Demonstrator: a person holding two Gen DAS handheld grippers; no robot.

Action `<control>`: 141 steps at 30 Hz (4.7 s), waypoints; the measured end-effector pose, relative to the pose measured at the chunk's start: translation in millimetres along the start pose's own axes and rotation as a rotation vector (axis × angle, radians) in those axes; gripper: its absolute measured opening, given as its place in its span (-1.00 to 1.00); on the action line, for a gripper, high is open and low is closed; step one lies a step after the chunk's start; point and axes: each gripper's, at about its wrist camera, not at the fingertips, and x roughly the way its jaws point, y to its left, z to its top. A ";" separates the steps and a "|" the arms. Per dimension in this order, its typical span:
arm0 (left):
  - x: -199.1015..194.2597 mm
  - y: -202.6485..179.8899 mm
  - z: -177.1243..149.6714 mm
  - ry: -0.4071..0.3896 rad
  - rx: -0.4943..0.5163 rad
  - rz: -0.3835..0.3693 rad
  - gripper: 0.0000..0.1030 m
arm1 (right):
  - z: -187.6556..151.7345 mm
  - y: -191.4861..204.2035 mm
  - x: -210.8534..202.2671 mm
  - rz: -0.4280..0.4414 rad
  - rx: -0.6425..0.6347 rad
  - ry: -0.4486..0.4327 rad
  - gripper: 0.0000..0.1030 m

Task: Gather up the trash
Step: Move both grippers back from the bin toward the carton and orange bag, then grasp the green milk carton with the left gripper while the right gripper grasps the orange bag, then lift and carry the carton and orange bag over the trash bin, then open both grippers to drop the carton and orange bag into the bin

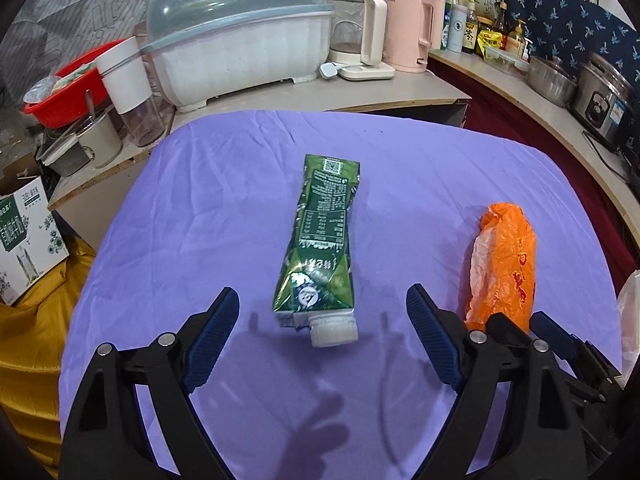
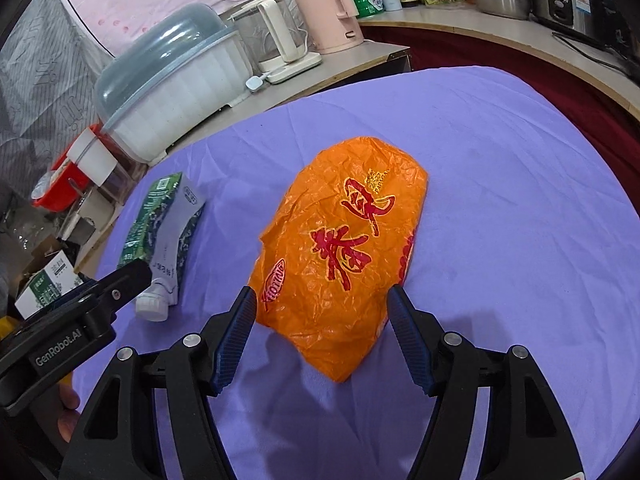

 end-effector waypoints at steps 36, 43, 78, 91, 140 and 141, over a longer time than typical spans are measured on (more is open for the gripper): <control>-116.8 -45.5 5.8 -0.124 0.030 -0.099 -0.12 | 19.8 -17.2 -146.8 0.049 -0.004 -0.225 -0.68; -188.4 -90.0 4.6 -0.228 0.092 -0.161 -0.12 | 21.1 -41.8 -226.4 0.035 -0.008 -0.344 -0.68; -286.2 -365.0 -79.7 -0.243 0.458 -0.487 -0.12 | -57.1 -276.6 -378.2 -0.217 0.305 -0.532 -0.68; -244.6 -402.9 -91.2 -0.158 0.508 -0.499 -0.12 | -68.3 -316.6 -347.7 -0.229 0.368 -0.463 -0.67; -158.2 -366.1 -67.5 -0.088 0.374 -0.452 0.44 | -54.2 -329.8 -293.4 -0.267 0.385 -0.391 0.15; -162.7 -363.1 -68.6 -0.100 0.376 -0.444 0.47 | -55.0 -326.8 -296.2 -0.272 0.377 -0.392 0.16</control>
